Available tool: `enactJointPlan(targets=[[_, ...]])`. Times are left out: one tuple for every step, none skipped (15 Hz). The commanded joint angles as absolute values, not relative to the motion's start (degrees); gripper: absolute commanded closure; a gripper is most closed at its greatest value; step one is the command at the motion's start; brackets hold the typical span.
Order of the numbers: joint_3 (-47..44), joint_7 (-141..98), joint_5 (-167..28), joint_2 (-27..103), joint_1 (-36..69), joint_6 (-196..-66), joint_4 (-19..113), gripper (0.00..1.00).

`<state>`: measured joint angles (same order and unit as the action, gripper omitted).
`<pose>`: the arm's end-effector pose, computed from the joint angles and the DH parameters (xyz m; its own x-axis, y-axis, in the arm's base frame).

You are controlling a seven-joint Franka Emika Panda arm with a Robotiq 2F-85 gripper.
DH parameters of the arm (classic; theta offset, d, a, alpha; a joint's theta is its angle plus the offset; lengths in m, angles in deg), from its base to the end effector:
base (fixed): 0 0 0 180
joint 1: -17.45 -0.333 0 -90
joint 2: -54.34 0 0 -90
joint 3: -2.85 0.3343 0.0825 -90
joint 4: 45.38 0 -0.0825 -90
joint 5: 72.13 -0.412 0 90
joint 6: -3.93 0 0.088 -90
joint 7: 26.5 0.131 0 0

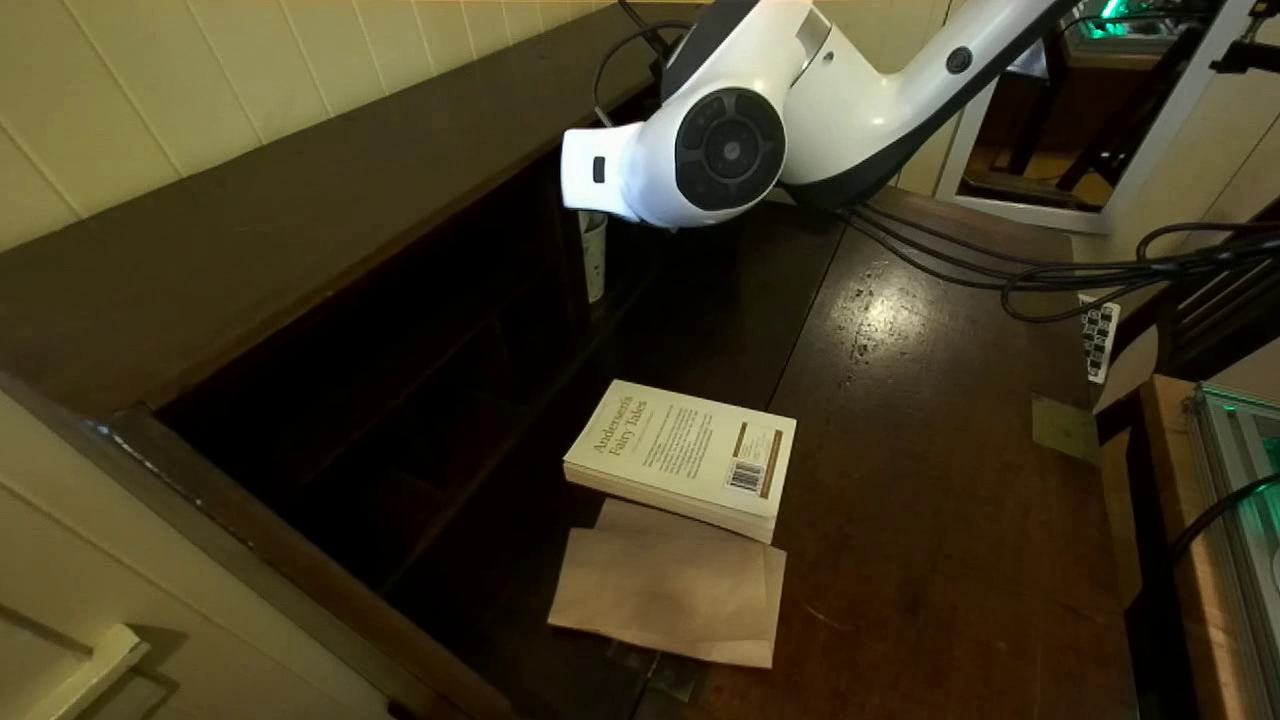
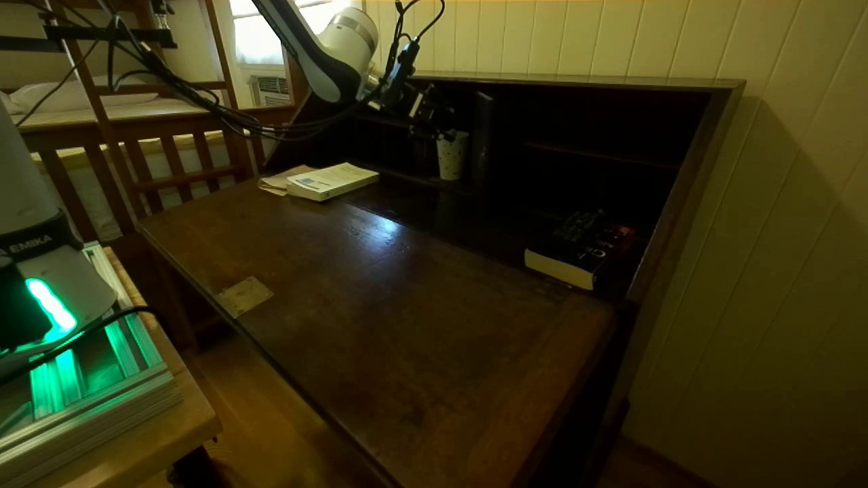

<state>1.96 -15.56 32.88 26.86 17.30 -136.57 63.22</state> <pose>0.6843 -0.0232 0.2418 0.4326 0.7728 -0.4644 0.6279 0.1114 0.7703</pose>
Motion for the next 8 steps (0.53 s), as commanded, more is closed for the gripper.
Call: enactJointPlan(targets=[[3.14,-12.91,33.4,26.44,17.64,-134.54,61.61,0.81],[3.27,-12.3,33.27,26.51,17.59,-133.97,61.74,0.9],[3.43,-11.81,32.93,26.62,17.53,-133.31,61.93,0.96],[3.56,-11.13,33.01,26.71,17.44,-132.71,62.04,0.99],[3.69,-10.53,33.01,26.85,17.35,-132.09,62.22,1.0],[3.84,-9.84,32.77,27.08,17.25,-131.36,62.54,1.0],[4.1,-9.01,31.74,27.33,17.22,-130.55,63.09,1.0],[4.4,-8.52,30.49,27.53,17.29,-130.19,63.45,1.0]])
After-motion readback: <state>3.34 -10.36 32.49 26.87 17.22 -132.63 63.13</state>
